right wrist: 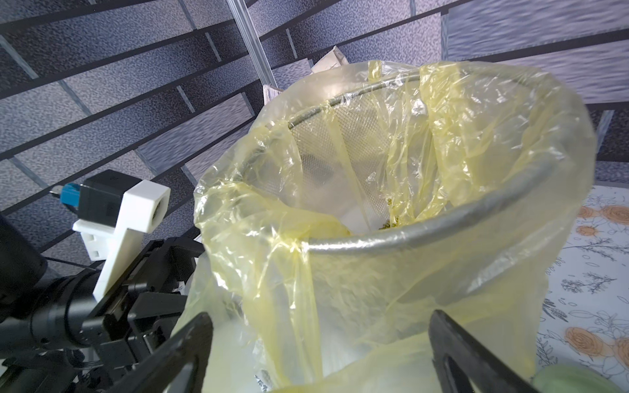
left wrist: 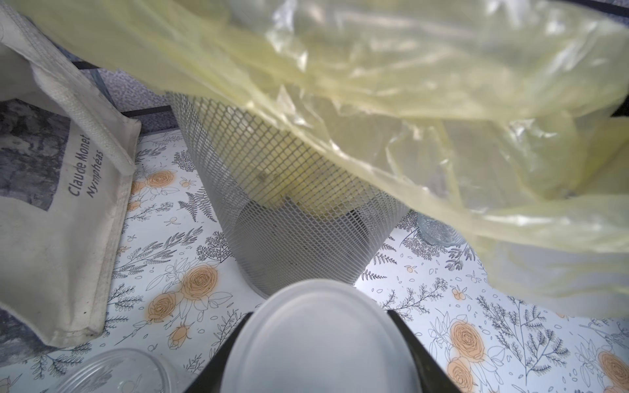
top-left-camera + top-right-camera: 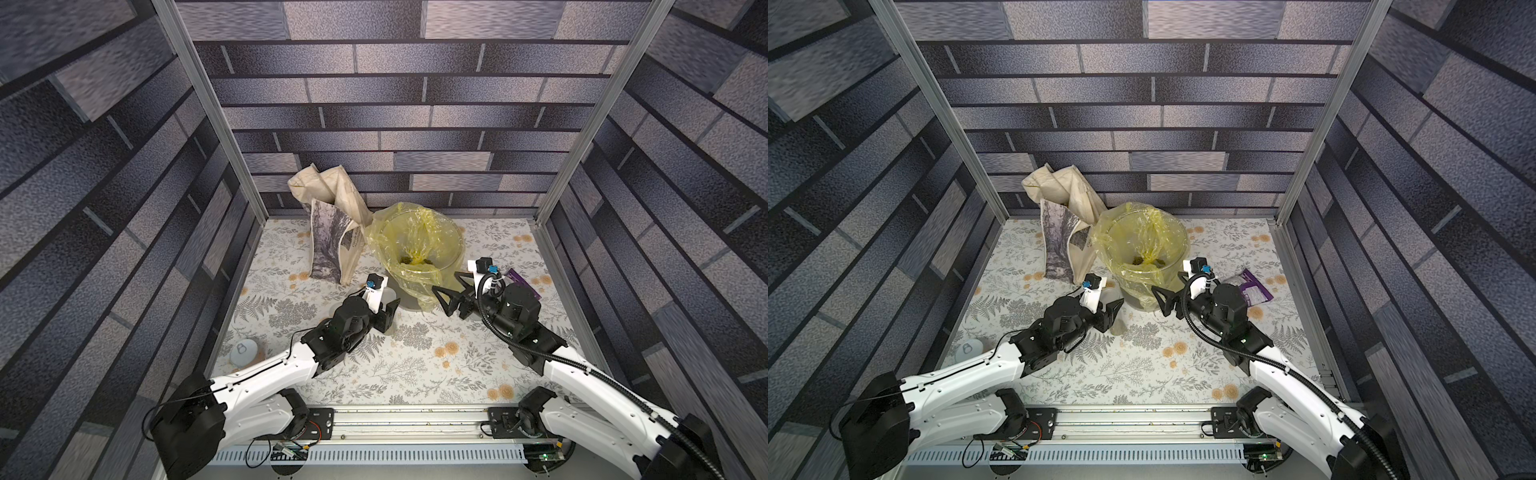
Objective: Empty moldy mung beans from jars
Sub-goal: Pick up the jar from the center of the board.
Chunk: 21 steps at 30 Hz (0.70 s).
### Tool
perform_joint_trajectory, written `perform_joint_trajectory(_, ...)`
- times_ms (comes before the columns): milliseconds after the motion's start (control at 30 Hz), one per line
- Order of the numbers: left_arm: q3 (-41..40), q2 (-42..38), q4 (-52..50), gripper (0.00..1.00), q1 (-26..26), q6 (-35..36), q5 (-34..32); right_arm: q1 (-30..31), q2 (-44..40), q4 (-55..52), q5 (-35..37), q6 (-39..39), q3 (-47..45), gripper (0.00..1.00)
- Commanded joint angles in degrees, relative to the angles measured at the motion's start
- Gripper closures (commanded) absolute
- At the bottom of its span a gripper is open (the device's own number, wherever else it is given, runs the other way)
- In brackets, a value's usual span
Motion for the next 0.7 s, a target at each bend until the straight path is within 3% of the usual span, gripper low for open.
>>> perform_joint_trajectory(0,2.26,-3.26,-4.77,0.48,-0.41,-1.07,0.14,-0.29,-0.71,3.24,-3.63,0.46,-0.7,0.0)
perform_joint_trajectory(300,6.05,-8.14,-11.87,0.49,-0.41,-1.25,0.81,-0.25,-0.51,8.62,-11.39,2.22,-1.72,0.01)
perform_joint_trajectory(667,16.23,-11.19,-22.68,0.49,-0.33,-1.27,3.11,-0.29,0.92,9.81,-19.19,2.22,0.05,0.03)
